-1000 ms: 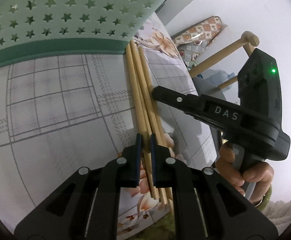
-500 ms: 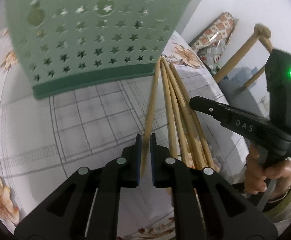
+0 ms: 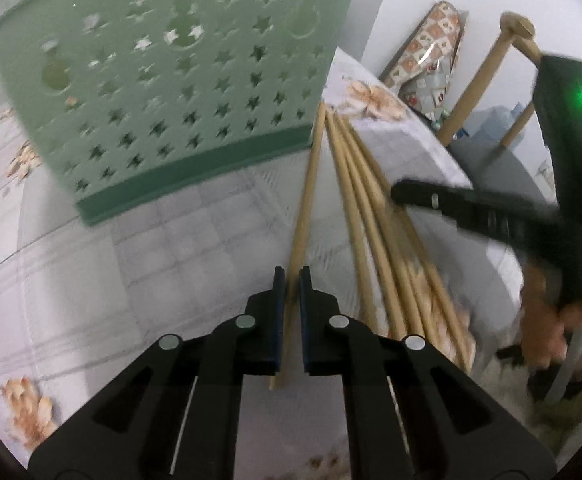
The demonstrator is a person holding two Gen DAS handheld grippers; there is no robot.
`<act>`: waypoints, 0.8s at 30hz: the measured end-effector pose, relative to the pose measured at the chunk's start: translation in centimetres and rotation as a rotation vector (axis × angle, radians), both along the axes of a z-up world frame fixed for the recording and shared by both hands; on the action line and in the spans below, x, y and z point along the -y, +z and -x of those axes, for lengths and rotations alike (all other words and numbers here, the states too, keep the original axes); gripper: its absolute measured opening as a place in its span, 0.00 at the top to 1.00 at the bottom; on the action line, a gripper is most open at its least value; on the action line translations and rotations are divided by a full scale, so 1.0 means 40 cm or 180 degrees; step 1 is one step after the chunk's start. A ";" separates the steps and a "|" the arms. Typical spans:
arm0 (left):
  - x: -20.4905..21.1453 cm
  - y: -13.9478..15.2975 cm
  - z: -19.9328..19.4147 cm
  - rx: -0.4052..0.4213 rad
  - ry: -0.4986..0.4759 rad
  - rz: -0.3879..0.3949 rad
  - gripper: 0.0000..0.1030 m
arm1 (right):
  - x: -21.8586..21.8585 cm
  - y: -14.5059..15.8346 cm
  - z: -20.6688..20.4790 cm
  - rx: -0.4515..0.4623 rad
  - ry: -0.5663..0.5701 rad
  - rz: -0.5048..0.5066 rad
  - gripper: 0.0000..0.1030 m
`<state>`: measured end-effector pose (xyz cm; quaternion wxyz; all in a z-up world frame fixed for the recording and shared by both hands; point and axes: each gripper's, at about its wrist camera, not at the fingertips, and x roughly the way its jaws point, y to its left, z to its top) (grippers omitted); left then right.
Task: Organize utensils
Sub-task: 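Pull one chopstick out with the left gripper while the right gripper holds the bundle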
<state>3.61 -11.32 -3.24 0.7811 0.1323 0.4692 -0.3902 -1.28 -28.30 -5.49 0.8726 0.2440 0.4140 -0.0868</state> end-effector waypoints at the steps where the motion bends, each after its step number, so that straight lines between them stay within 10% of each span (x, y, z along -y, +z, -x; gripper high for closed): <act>1: -0.015 0.001 0.006 -0.0009 -0.0010 -0.0049 0.94 | 0.001 -0.001 0.000 0.0000 0.0000 -0.0012 0.97; 24: 0.047 0.012 -0.103 -0.0113 0.0008 -0.0226 0.80 | 0.009 -0.006 0.001 0.0022 -0.0002 -0.0128 0.96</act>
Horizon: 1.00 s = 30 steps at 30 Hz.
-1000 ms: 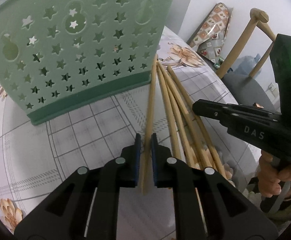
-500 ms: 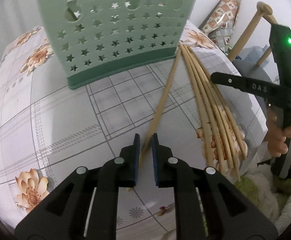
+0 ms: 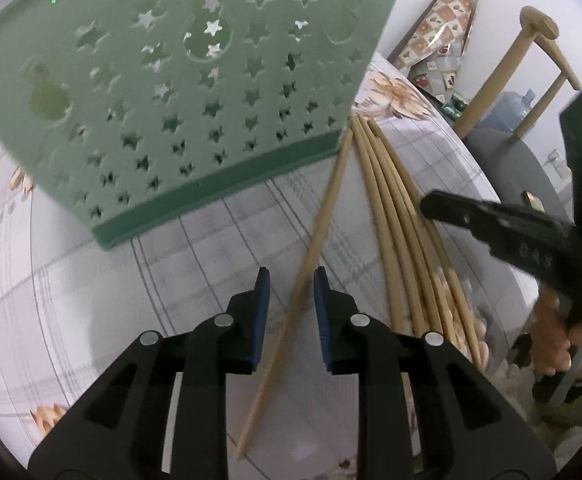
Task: Organize utensils
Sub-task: 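Pull one chopstick out with the left gripper while the right gripper holds the bundle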
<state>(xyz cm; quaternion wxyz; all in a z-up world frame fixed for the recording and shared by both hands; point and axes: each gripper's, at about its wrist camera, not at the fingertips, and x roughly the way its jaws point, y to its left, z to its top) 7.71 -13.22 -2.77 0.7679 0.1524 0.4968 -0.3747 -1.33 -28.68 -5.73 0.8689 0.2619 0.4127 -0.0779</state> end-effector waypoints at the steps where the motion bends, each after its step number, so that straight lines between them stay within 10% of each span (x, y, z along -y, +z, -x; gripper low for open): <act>1: 0.005 0.001 -0.005 0.0004 -0.0001 -0.0001 0.80 | -0.001 0.000 0.000 0.0000 0.0001 0.0004 0.96; 17: 0.114 0.004 -0.080 0.0083 -0.0057 0.0014 0.88 | 0.000 -0.002 0.003 0.0003 -0.0005 -0.0020 0.96; 30: 0.009 0.010 -0.026 -0.0125 -0.0008 0.0087 0.93 | 0.014 -0.004 0.009 -0.0022 0.0004 -0.0148 0.96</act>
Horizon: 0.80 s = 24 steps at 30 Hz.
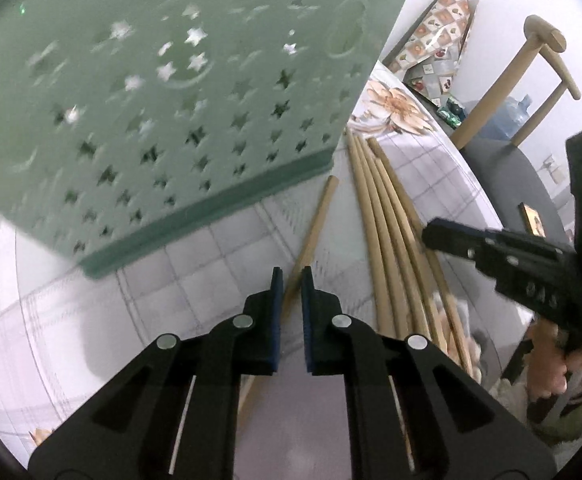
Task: Organize utensils
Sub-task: 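Pull one chopstick out with the left gripper while the right gripper holds the bundle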
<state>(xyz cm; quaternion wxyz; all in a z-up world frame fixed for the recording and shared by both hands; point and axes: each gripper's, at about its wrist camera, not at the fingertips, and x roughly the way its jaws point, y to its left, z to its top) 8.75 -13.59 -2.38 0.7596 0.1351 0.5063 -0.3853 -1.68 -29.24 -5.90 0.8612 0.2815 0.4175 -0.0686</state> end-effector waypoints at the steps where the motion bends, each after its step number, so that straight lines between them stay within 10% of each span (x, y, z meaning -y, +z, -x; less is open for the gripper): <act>1: -0.008 0.000 0.002 -0.0016 0.0012 0.0003 0.93 | 0.002 -0.001 0.002 -0.0002 0.0002 -0.0017 0.96; 24: 0.039 0.008 0.004 0.0240 -0.0243 -0.0259 0.79 | 0.020 0.006 -0.050 -0.0154 0.0136 0.0188 0.91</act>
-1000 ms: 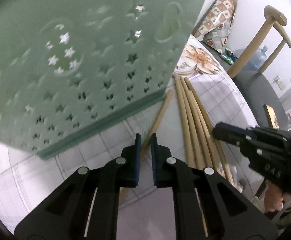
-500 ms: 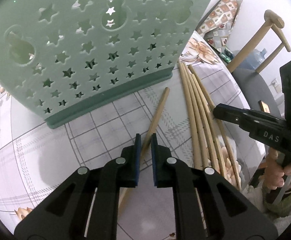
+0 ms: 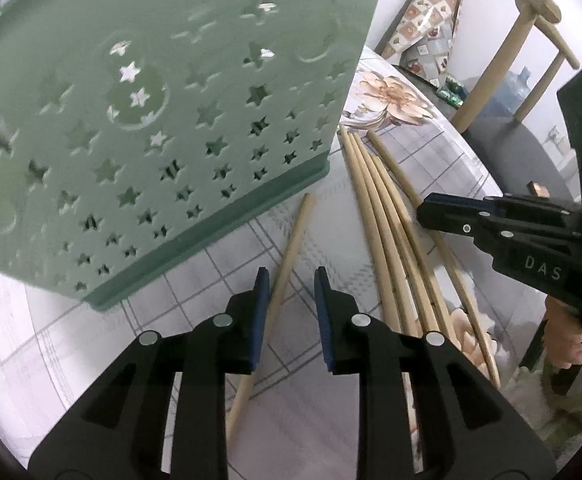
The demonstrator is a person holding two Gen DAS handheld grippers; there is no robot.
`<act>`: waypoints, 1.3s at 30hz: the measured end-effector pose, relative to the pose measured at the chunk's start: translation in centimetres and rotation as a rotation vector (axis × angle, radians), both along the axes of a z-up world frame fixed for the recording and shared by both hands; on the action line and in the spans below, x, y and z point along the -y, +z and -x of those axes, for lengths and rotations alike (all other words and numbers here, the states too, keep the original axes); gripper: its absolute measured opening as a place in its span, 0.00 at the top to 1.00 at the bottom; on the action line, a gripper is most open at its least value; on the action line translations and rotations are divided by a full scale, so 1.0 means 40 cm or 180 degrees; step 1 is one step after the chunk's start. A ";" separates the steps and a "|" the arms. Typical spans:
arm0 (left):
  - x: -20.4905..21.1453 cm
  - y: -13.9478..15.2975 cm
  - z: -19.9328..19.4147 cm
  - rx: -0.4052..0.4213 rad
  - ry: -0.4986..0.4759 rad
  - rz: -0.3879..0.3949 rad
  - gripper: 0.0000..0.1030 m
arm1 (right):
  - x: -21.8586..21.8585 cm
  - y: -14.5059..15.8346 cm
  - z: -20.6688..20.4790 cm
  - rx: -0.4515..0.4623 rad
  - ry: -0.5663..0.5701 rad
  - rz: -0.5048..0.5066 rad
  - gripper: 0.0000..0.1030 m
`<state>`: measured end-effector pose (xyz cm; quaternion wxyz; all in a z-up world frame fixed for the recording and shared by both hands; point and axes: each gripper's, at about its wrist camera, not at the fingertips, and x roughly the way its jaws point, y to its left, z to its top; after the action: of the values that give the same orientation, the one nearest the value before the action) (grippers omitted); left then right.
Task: Organize utensils
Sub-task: 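Pull one chopstick out with the left gripper while the right gripper holds the bundle, then lift the chopstick with the left gripper, insert it into the caddy, open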
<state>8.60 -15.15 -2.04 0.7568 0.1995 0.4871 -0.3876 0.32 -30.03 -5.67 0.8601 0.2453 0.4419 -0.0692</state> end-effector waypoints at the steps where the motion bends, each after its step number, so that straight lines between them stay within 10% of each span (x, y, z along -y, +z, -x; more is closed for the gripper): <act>1: 0.008 -0.001 0.000 0.0036 -0.0018 -0.0028 0.79 | -0.002 0.002 -0.004 -0.0007 0.0015 0.0033 0.91; 16: 0.057 0.004 -0.021 0.0123 0.0044 -0.0017 0.95 | -0.008 0.002 -0.026 0.0048 -0.0042 0.0150 0.93; 39: -0.161 0.281 0.027 0.0325 0.0356 0.0879 0.95 | 0.004 0.000 -0.026 0.0085 -0.0052 0.0033 0.93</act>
<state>7.51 -8.69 9.18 0.8212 0.0855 0.4004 -0.3976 1.36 -30.20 -5.69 0.8666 0.2454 0.4279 -0.0752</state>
